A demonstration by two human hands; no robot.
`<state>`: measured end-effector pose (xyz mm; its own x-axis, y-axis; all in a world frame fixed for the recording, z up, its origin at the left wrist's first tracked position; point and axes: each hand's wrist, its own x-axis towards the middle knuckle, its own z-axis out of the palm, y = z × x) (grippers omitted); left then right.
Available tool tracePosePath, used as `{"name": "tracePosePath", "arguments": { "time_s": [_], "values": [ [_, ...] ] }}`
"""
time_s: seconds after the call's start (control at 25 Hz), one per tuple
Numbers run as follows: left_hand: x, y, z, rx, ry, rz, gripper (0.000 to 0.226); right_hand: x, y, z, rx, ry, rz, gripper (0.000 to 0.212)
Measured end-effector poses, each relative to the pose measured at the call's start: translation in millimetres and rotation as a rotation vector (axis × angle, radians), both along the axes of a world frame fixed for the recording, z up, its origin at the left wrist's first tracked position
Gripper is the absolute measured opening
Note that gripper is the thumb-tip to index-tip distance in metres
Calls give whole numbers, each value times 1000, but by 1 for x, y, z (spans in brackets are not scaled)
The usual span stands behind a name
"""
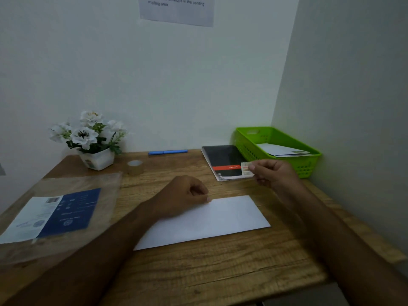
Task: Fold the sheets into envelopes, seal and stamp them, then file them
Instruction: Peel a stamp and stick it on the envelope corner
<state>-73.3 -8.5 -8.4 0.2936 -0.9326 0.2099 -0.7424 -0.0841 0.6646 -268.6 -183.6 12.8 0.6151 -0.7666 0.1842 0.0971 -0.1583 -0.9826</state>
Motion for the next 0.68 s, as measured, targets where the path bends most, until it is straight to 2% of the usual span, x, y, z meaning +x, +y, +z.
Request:
{"name": "tracePosePath", "arguments": {
  "time_s": [0.12,0.2,0.28,0.44,0.68],
  "values": [
    [-29,-24,-3,69,-148,5,39,-22,-3,-11,-46,160,-12,5],
    [-49,-41,-3,124,-249,37,53,-30,-1,-16,-36,199,-6,8],
    [-60,-56,0,178,-200,61,58,-34,1,-20,-16,196,24,11],
    [-64,-69,2,198,-17,101,47,-34,4,-20,-1,184,64,14],
    [-64,-65,1,32,101,101,12,-31,4,-21,-33,235,63,9]
  ]
}}
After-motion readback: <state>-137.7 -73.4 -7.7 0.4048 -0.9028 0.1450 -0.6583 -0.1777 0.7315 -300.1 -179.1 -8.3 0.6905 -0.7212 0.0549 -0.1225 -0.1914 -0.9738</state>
